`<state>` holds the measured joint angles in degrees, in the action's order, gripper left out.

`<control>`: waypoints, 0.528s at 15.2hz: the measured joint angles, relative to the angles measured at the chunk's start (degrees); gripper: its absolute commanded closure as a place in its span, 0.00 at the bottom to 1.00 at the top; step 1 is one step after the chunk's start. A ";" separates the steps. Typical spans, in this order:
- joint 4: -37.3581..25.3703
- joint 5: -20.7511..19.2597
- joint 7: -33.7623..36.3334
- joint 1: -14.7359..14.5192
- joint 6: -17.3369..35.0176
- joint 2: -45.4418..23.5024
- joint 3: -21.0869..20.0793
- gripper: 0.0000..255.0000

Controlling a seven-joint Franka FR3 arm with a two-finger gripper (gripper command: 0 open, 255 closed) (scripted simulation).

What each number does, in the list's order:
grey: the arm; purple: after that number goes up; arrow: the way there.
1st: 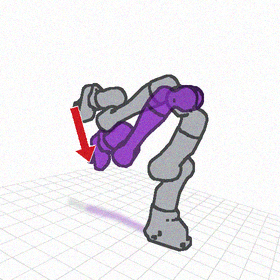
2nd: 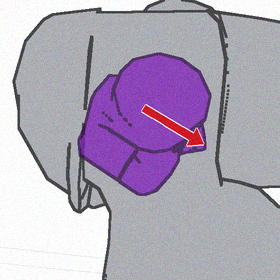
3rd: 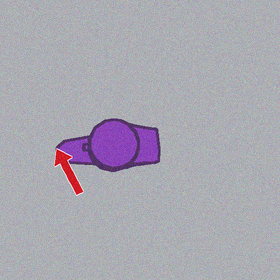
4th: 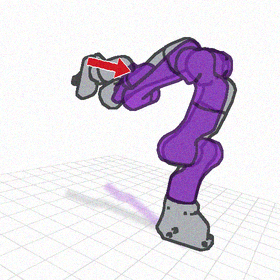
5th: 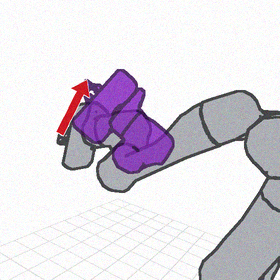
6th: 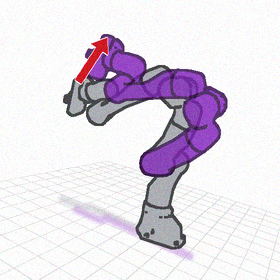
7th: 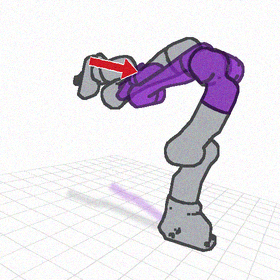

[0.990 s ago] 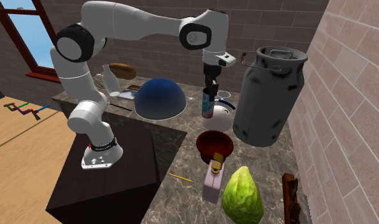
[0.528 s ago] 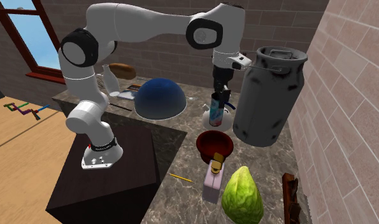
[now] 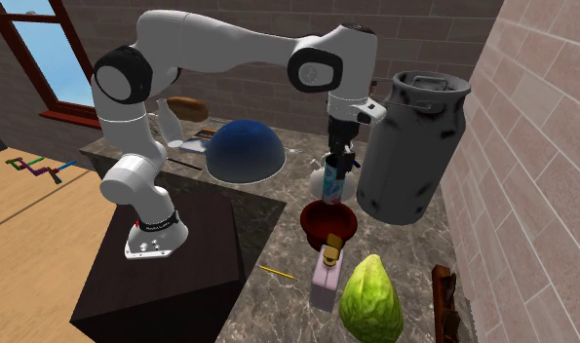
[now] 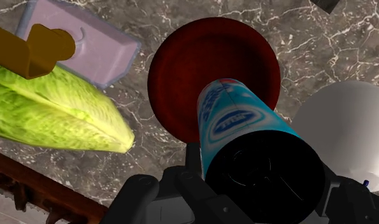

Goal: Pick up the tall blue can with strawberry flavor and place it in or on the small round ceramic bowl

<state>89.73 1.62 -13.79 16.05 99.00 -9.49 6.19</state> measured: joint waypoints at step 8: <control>5.96 0.03 -0.02 -0.10 6.07 -0.09 -0.07 1.00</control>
<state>95.70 1.65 -13.80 15.95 105.07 -9.59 6.12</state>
